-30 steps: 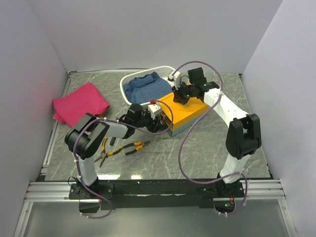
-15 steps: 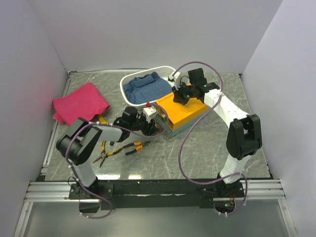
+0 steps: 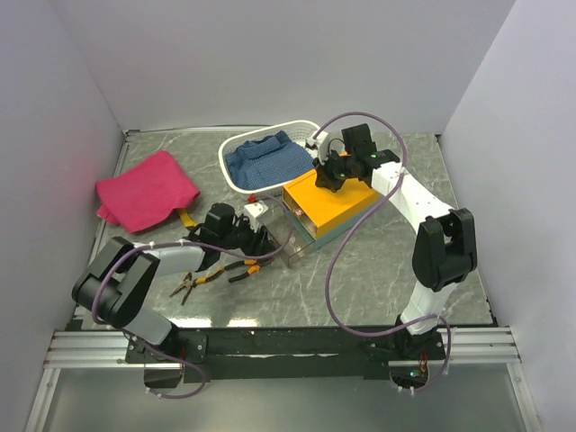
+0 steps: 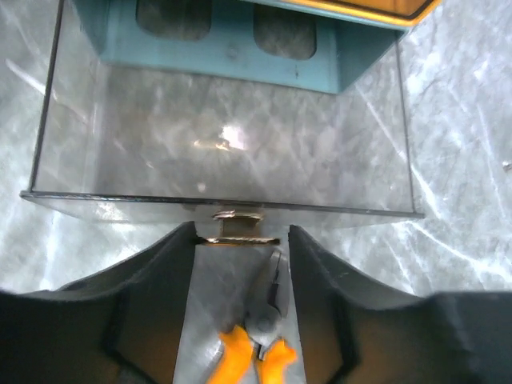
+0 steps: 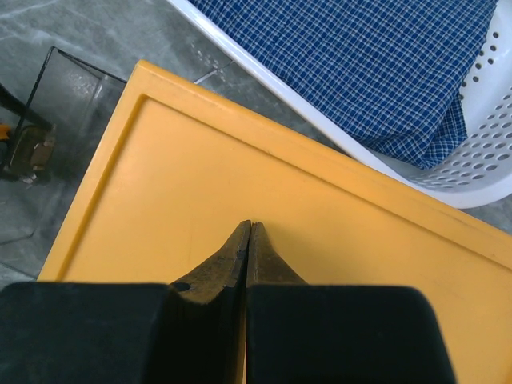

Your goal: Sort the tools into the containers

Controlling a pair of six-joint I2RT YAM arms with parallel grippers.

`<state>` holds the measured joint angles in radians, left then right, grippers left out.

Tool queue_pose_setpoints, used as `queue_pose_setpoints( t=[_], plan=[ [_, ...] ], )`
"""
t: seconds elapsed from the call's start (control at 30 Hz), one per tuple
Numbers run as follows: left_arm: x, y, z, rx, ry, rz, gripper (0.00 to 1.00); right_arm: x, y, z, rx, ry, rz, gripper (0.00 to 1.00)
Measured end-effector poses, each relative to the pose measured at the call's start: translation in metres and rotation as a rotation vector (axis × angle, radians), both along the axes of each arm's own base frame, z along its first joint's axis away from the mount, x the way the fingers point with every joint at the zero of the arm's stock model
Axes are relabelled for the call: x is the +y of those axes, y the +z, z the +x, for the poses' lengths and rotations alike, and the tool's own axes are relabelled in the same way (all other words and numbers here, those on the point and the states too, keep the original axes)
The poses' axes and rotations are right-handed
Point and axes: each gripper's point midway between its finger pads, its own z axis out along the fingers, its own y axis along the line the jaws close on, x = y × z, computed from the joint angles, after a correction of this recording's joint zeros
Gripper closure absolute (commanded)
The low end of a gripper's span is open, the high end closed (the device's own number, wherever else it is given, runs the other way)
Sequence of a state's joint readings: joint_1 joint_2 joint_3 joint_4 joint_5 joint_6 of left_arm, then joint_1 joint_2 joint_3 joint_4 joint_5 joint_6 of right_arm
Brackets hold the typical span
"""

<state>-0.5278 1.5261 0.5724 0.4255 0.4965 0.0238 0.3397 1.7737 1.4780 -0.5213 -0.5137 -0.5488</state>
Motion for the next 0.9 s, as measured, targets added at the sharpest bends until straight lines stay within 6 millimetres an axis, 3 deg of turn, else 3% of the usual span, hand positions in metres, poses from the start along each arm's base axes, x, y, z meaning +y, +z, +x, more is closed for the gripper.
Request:
queue_pose_setpoints(
  t=[0.2, 0.33, 0.43, 0.6, 0.67, 0.73, 0.8, 0.9],
  plan=[
    [0.010, 0.001, -0.009, 0.123, 0.095, -0.014, 0.26, 0.000, 0.001, 0.000, 0.007, 0.001, -0.004, 1.00],
    [0.035, 0.011, -0.002, 0.194, 0.228, -0.033, 0.23, 0.000, 0.002, -0.001, 0.009, 0.003, -0.007, 1.00],
    [0.060, 0.032, 0.008, 0.177, 0.325, -0.038, 0.22, 0.000, 0.002, -0.002, 0.012, 0.003, -0.008, 1.00],
    [0.082, 0.087, 0.017, -0.010, 0.312, 0.020, 0.23, 0.000, 0.004, -0.005, 0.031, 0.001, -0.013, 1.00],
    [0.099, 0.095, 0.018, -0.067, 0.314, 0.083, 0.23, 0.000, 0.005, -0.008, 0.045, -0.003, -0.015, 1.00],
    [0.122, 0.093, 0.019, -0.082, 0.328, 0.167, 0.25, -0.001, 0.005, -0.010, 0.060, -0.010, -0.022, 1.00],
    [0.144, 0.081, 0.013, -0.060, 0.313, 0.264, 0.26, -0.002, 0.005, -0.013, 0.075, -0.017, -0.027, 0.93],
    [0.170, 0.054, -0.011, -0.005, 0.215, 0.423, 0.29, -0.003, 0.006, -0.016, 0.090, -0.030, -0.031, 0.88]
  ],
)
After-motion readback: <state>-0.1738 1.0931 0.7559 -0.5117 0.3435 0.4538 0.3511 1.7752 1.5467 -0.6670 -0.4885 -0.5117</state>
